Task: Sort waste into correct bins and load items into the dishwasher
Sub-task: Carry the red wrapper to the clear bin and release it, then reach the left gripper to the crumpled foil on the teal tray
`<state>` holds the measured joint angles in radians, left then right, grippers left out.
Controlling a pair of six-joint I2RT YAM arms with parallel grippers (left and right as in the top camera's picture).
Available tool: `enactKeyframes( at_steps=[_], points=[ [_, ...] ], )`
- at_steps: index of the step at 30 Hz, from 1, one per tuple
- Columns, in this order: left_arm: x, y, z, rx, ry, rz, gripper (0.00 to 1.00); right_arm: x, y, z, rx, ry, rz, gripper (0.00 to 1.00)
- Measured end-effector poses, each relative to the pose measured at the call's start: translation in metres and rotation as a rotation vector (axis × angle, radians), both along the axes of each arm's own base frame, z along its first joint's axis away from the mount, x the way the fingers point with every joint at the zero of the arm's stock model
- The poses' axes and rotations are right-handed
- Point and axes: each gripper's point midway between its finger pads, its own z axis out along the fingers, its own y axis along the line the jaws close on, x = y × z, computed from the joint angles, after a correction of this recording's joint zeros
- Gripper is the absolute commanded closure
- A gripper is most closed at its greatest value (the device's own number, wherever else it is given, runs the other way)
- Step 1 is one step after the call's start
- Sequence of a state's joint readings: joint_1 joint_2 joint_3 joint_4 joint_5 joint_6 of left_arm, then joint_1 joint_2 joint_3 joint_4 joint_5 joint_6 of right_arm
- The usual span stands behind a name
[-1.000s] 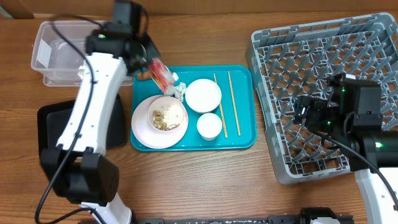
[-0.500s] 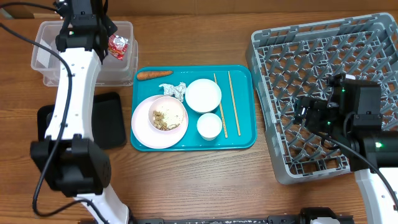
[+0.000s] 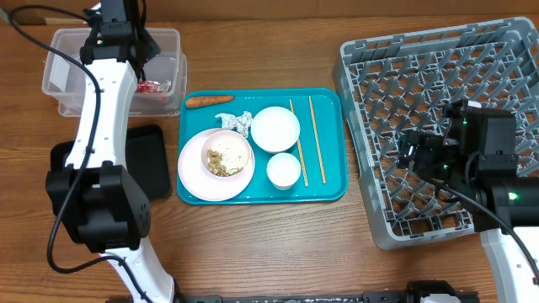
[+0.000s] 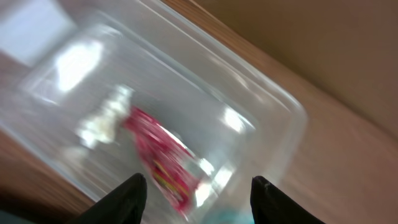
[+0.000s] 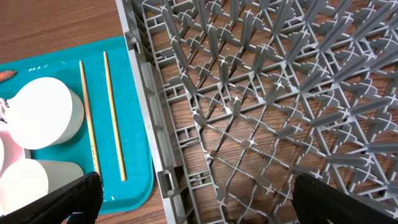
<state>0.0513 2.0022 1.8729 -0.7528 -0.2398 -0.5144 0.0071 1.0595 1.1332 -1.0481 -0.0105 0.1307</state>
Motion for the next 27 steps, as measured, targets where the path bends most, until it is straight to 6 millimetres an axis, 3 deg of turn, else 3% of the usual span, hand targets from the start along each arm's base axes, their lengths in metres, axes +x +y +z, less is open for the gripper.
enactKeyframes(
  at_steps=[5, 8, 11, 15, 21, 27],
  points=[
    [-0.029, -0.077, 0.004, -0.123, 0.103, -0.242, 0.32, 0.0, 0.0, 0.0, -0.001, 0.0, 0.0, 0.0],
    [-0.052, -0.134, 0.0, -0.147, 0.179, -0.382, 0.28, 0.0, 0.0, 0.0, 0.0, 0.0, 0.0, 0.0],
    [-0.067, -0.162, -0.014, -0.143, 0.251, -0.443, 0.27, 0.0, 0.0, 0.0, 0.0, 0.0, 0.0, 0.0],
    [-0.071, -0.175, -0.045, -0.139, 0.338, -0.467, 0.27, 0.0, 0.0, 0.0, 0.0, 0.0, 0.0, 0.0],
    [-0.079, -0.173, -0.112, -0.141, 0.517, -0.448, 0.28, -0.002, 0.0, -0.001, 0.0, 0.009, 0.0, 0.0],
    [-0.09, -0.17, -0.144, -0.142, 0.619, -0.437, 0.27, -0.002, 0.0, -0.001, 0.0, 0.01, 0.0, 0.0]
  ],
)
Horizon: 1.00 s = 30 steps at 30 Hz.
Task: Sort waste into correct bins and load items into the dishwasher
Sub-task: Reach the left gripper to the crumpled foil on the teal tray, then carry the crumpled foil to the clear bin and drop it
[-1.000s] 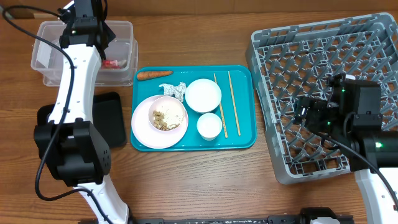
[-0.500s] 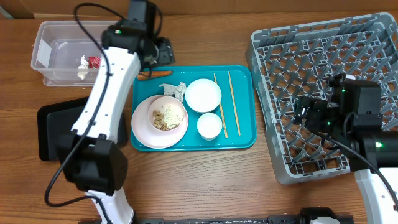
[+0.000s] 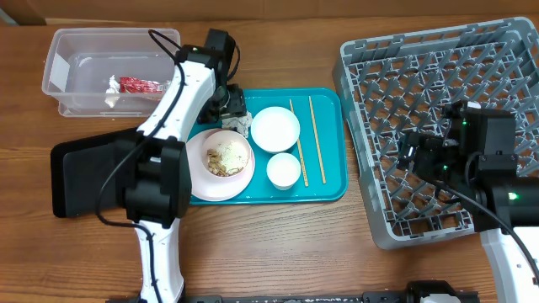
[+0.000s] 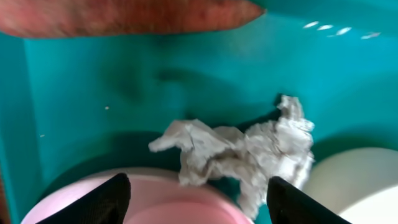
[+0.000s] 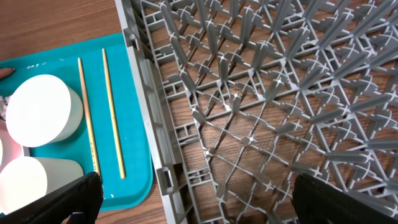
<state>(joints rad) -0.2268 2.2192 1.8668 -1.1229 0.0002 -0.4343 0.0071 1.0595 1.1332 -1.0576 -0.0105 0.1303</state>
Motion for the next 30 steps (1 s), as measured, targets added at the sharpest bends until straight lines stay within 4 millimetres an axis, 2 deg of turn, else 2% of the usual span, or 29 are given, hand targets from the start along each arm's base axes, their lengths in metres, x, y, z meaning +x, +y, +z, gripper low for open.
enactKeyframes(
  at_steps=[3, 7, 10, 14, 23, 30],
  points=[
    [0.003, -0.001, -0.017, 0.004, 0.017, 0.0, 0.29, 0.0, 0.0, 0.0, 0.0, 0.001, -0.001, 0.0],
    [0.01, -0.002, -0.025, 0.0, 0.0, 0.002, 0.41, 0.0, 0.0, 0.0, 0.0, 0.0, -0.001, 0.0],
    [0.013, -0.003, -0.025, -0.003, -0.012, 0.001, 0.59, 0.0, 0.0, 0.0, 0.0, 0.001, 0.0, 0.0],
    [0.014, -0.003, -0.025, -0.006, -0.017, 0.008, 0.96, 0.0, 0.0, 0.0, 0.0, 0.001, 0.0, 0.0],
    [0.009, 0.001, -0.019, 0.002, 0.011, 0.009, 0.96, 0.0, 0.0, 0.0, 0.0, 0.001, 0.0, 0.0],
    [0.034, 0.005, 0.027, -0.016, -0.069, 0.029, 0.96, 0.0, 0.0, 0.0, 0.0, 0.002, 0.0, 0.0]
  ],
)
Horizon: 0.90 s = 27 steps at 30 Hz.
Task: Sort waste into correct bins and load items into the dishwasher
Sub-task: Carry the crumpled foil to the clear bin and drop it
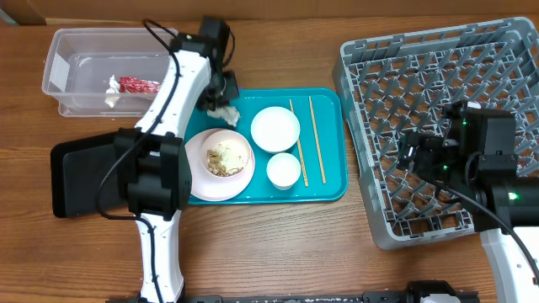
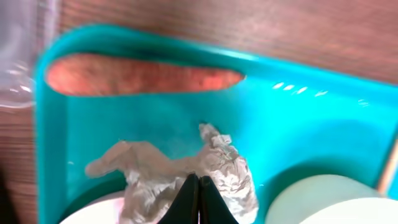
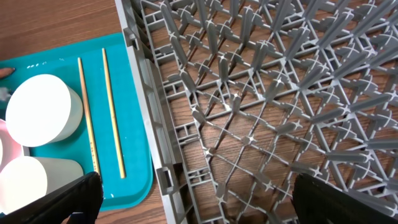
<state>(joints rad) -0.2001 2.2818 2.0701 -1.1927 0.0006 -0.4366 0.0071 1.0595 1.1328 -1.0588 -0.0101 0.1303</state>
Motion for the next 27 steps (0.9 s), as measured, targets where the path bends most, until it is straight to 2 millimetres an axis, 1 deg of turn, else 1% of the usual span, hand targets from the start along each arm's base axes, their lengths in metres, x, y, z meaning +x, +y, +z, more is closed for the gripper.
enactKeyframes(
  at_steps=[7, 9, 10, 11, 12, 13, 15, 18, 21, 23, 24, 25, 26, 27],
  points=[
    [0.004, 0.001, 0.031, -0.006, -0.028, 0.004, 0.96, 0.0, 0.0, 0.0, 0.0, 0.0, 0.0, 0.0],
    [0.008, 0.003, 0.044, -0.01, -0.049, 0.01, 0.96, 0.0, 0.0, 0.0, 0.0, -0.001, 0.0, 0.0],
    [0.012, 0.006, 0.053, -0.013, -0.068, 0.016, 0.96, 0.0, 0.0, 0.0, 0.0, 0.0, -0.001, 0.0],
    [0.012, 0.006, 0.054, -0.014, -0.071, 0.018, 0.96, 0.0, 0.0, 0.0, 0.0, 0.0, 0.0, 0.0],
    [0.019, 0.012, 0.066, -0.021, -0.104, 0.031, 0.96, 0.0, 0.0, 0.0, 0.0, -0.001, 0.0, 0.0],
    [0.023, 0.018, 0.074, -0.023, -0.125, 0.043, 0.96, 0.0, 0.0, 0.0, 0.0, 0.0, 0.0, 0.0],
    [0.033, 0.034, 0.089, -0.028, -0.175, 0.078, 0.96, 0.0, 0.0, 0.0, 0.0, 0.0, 0.0, 0.0],
    [0.049, 0.069, 0.109, -0.031, -0.254, 0.146, 0.96, 0.0, 0.0, 0.0, 0.0, 0.0, 0.0, 0.0],
    [0.062, 0.109, 0.118, -0.027, -0.315, 0.221, 0.96, 0.0, 0.0, 0.0, 0.0, -0.001, 0.0, 0.0],
    [0.066, 0.136, 0.121, -0.018, -0.342, 0.271, 0.96, 0.0, 0.0, 0.0, 0.0, 0.0, 0.0, 0.0],
    [0.068, 0.147, 0.122, -0.011, -0.356, 0.29, 0.96, 0.0, 0.0, 0.0, 0.0, 0.0, 0.0, 0.0],
    [0.07, 0.158, 0.124, -0.004, -0.371, 0.309, 0.94, 0.0, 0.0, 0.0, 0.0, 0.0, -0.001, 0.0],
    [0.072, 0.168, 0.126, 0.007, -0.384, 0.328, 0.89, 0.0, 0.0, 0.0, 0.0, -0.001, 0.0, 0.0],
    [0.072, 0.177, 0.127, 0.016, -0.392, 0.344, 0.79, 0.0, 0.0, 0.0, 0.0, -0.001, 0.0, 0.0]
  ],
)
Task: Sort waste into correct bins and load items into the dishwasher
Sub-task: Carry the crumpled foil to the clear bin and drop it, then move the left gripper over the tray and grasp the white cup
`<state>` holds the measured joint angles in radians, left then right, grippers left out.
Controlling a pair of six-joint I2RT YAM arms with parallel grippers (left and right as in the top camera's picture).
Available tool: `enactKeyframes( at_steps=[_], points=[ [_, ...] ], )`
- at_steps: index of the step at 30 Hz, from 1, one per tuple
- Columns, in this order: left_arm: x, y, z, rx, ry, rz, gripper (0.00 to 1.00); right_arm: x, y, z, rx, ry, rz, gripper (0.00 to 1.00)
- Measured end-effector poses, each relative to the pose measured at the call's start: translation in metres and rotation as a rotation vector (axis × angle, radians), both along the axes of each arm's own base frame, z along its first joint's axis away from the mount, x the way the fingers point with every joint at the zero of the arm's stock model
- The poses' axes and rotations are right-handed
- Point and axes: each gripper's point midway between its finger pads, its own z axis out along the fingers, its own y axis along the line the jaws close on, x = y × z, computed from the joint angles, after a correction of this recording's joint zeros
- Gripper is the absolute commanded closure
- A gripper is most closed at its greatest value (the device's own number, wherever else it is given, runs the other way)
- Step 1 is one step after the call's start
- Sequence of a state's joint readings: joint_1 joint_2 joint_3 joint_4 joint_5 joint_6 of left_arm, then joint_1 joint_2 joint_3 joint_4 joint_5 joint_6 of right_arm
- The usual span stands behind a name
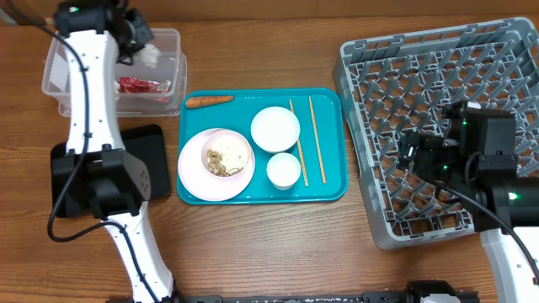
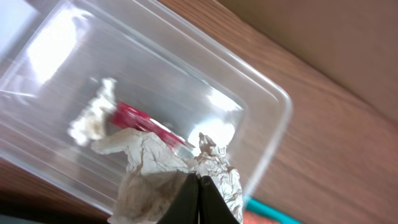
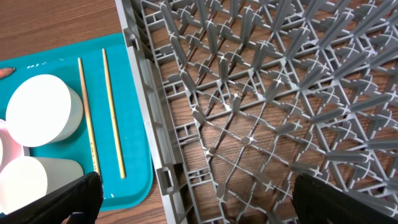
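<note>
My left gripper (image 1: pixel 143 50) hangs over the clear plastic bin (image 1: pixel 59 93), shut on a crumpled paper napkin (image 2: pixel 149 163). The wrist view shows its fingertips (image 2: pixel 199 182) pressed together in the paper. A red wrapper (image 2: pixel 140 118) and a white scrap (image 2: pixel 90 118) lie in the bin below. On the teal tray (image 1: pixel 328 187) are a carrot (image 1: pixel 209 101), a pink plate (image 1: pixel 195 172) with food scraps, a white bowl (image 1: pixel 275 129), a white cup (image 1: pixel 284 170) and two chopsticks (image 1: pixel 313 139). My right gripper (image 3: pixel 196 199) stands open over the grey dish rack (image 1: pixel 438 76).
A black bin (image 1: pixel 147 164) sits left of the tray, below the clear bin. The dish rack fills the right side of the wooden table, its left wall (image 3: pixel 149 124) close beside the tray's right edge.
My left gripper was shut on the crumpled napkin at the tray's upper left; now it holds the napkin over the clear bin. The right arm has not moved.
My left gripper stood open over the clear bin with the red wrapper in it. Then it was open over the crumpled napkin on the tray, then shut on it. Now it holds the napkin above the clear bin.
</note>
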<state>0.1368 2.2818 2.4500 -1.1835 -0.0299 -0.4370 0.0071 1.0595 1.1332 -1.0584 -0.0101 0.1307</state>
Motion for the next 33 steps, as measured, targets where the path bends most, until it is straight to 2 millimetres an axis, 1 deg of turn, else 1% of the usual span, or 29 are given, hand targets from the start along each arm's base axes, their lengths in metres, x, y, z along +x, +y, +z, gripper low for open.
enactKeyframes(
  at_steps=[1, 2, 3, 4, 5, 6, 10, 13, 16, 17, 19, 22, 24, 26, 27, 28, 29, 32, 33],
  points=[
    [0.001, 0.007, 0.001, 0.006, -0.007, 0.015, 0.73, 0.0, 0.0, 0.0, 0.0, 0.0, 0.0, 0.0],
    [0.001, 0.011, 0.001, 0.01, -0.009, 0.024, 0.71, 0.0, 0.0, 0.0, -0.001, 0.0, 0.0, 0.0],
    [0.001, 0.014, 0.002, 0.015, -0.012, 0.029, 0.67, 0.0, 0.0, 0.0, 0.0, 0.0, 0.0, 0.0],
    [0.002, 0.016, 0.002, 0.018, -0.017, 0.029, 0.59, 0.0, 0.0, 0.0, 0.0, 0.0, 0.0, 0.0],
    [0.002, 0.017, 0.003, 0.021, -0.02, 0.031, 0.55, 0.0, 0.0, 0.0, 0.0, 0.0, 0.0, 0.0],
    [0.003, 0.017, 0.003, 0.021, -0.022, 0.031, 0.53, 0.0, 0.0, 0.0, 0.0, 0.0, 0.0, 0.0],
    [0.001, 0.016, 0.002, 0.028, -0.013, 0.017, 0.51, 0.0, 0.0, 0.0, 0.0, 0.0, 0.0, 0.0],
    [-0.014, 0.013, -0.007, 0.016, 0.06, 0.01, 0.48, 0.0, 0.0, 0.0, 0.0, 0.0, 0.0, 0.0],
    [-0.035, 0.007, -0.014, -0.004, 0.148, -0.002, 0.44, 0.0, 0.0, 0.0, -0.001, 0.0, 0.0, 0.0],
    [-0.045, 0.004, -0.014, -0.011, 0.181, -0.005, 0.43, 0.0, 0.0, 0.0, 0.0, 0.0, 0.0, 0.0],
    [-0.059, -0.001, -0.007, -0.015, 0.213, -0.012, 0.42, 0.0, 0.0, 0.0, 0.0, 0.0, 0.0, 0.0],
    [-0.086, -0.013, 0.016, -0.023, 0.237, -0.029, 0.41, 0.0, 0.0, 0.0, 0.0, -0.001, 0.0, 0.0],
    [-0.107, -0.024, 0.034, -0.028, 0.253, -0.049, 0.42, 0.001, 0.0, 0.0, 0.0, -0.003, 0.0, 0.0],
    [-0.128, -0.035, 0.043, -0.034, 0.294, -0.068, 0.44, 0.001, 0.0, 0.0, 0.001, -0.003, 0.0, 0.0],
    [-0.132, -0.04, 0.045, -0.035, 0.299, -0.087, 0.46, 0.001, 0.0, 0.0, 0.0, -0.003, 0.0, 0.0],
    [-0.133, -0.05, 0.05, -0.038, 0.29, -0.126, 0.49, 0.0, 0.0, 0.0, 0.0, -0.002, 0.0, 0.0],
    [-0.133, -0.057, 0.051, -0.041, 0.288, -0.154, 0.5, 0.001, 0.0, 0.0, -0.001, -0.003, 0.0, 0.0],
    [-0.134, -0.088, 0.045, -0.039, 0.31, -0.246, 0.5, -0.001, -0.002, -0.001, -0.009, 0.004, -0.007, 0.0],
    [-0.137, -0.102, 0.041, -0.033, 0.326, -0.286, 0.5, -0.002, -0.003, -0.001, -0.013, 0.009, -0.009, 0.0]
  ],
)
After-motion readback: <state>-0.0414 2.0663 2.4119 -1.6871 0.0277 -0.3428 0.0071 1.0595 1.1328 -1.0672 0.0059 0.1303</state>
